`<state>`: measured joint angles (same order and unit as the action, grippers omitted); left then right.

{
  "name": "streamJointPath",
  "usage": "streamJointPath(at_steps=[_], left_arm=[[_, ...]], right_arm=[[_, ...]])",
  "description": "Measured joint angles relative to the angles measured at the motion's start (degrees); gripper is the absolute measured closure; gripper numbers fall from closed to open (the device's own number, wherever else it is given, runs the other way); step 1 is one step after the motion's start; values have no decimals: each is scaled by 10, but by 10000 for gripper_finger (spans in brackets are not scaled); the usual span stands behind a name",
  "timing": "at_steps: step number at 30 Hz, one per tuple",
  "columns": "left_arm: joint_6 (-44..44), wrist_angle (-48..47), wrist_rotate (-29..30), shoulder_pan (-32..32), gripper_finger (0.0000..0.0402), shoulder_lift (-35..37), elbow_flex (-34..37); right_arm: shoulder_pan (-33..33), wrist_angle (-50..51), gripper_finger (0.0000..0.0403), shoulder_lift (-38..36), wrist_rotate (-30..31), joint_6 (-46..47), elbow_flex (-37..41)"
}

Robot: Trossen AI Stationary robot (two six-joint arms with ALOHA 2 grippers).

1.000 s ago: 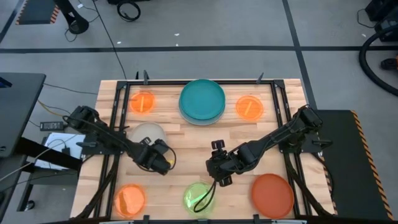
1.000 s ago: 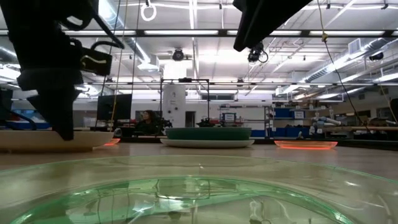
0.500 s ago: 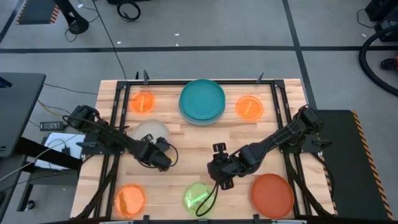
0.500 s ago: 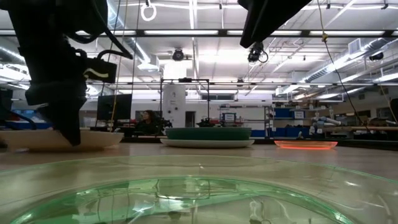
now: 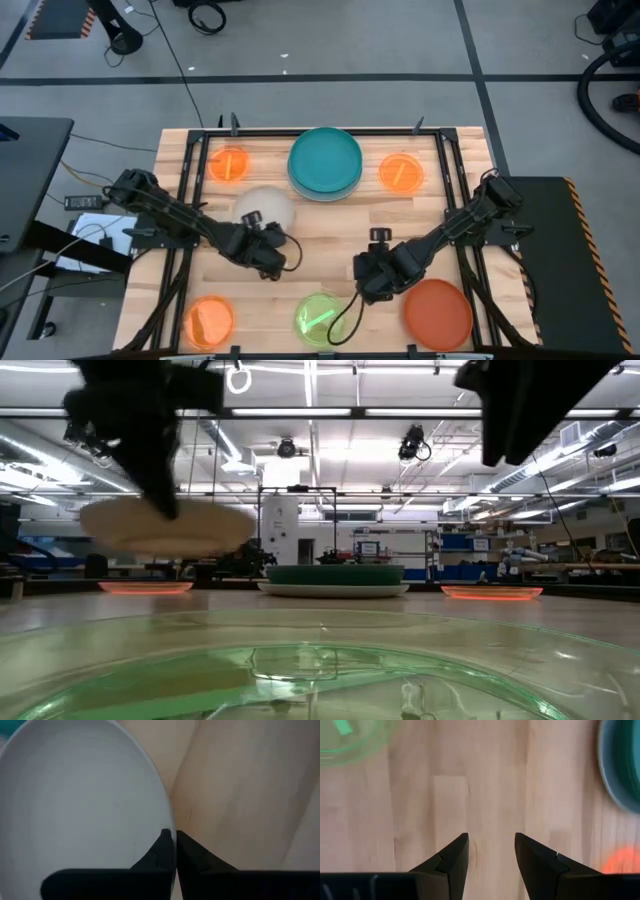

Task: Stack plastic plates
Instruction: Stack the gray plate on top of the dark blue plate

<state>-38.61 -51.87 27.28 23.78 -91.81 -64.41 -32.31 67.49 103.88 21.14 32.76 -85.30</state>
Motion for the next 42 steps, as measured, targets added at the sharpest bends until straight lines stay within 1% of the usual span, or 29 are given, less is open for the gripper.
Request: streamJointPath(at_steps=[3,5,8,11,13,15,17,19,24,27,31,37,42], left_arm=[[94,33,35,-34,389,1,-21],[162,74,38,-69,389,1,-26],[263,161,37,-128,389,-8,-26],[387,239,22,-181,389,-31,-26],[461,292,10,-209,389,-55,-26],[512,330,-9,-235,389,-80,-34],[542,343,-44,-264,389,-106,-54],[553,339,-69,-292,389,-134,-80],[561,333,-75,-345,389,-194,-144],[548,331,-96,-362,389,-226,-170],[540,332,-108,-375,389,-258,-178],[532,329,-106,-379,389,-267,-177],[532,332,-106,-378,367,-267,-177]], right_arm=[[-16,13,234,0,2,51,0],[-29,14,234,0,2,81,0],[-49,13,234,0,2,112,0],[-66,13,234,0,6,132,0],[-74,13,234,0,20,141,0],[-82,12,234,0,33,142,0],[-86,11,234,0,43,142,0],[-87,11,234,0,47,142,0],[-86,7,234,0,52,142,0],[-86,6,234,0,63,140,0],[-85,5,234,0,65,132,0],[-85,4,234,0,65,118,0],[-85,2,234,0,73,116,0]])
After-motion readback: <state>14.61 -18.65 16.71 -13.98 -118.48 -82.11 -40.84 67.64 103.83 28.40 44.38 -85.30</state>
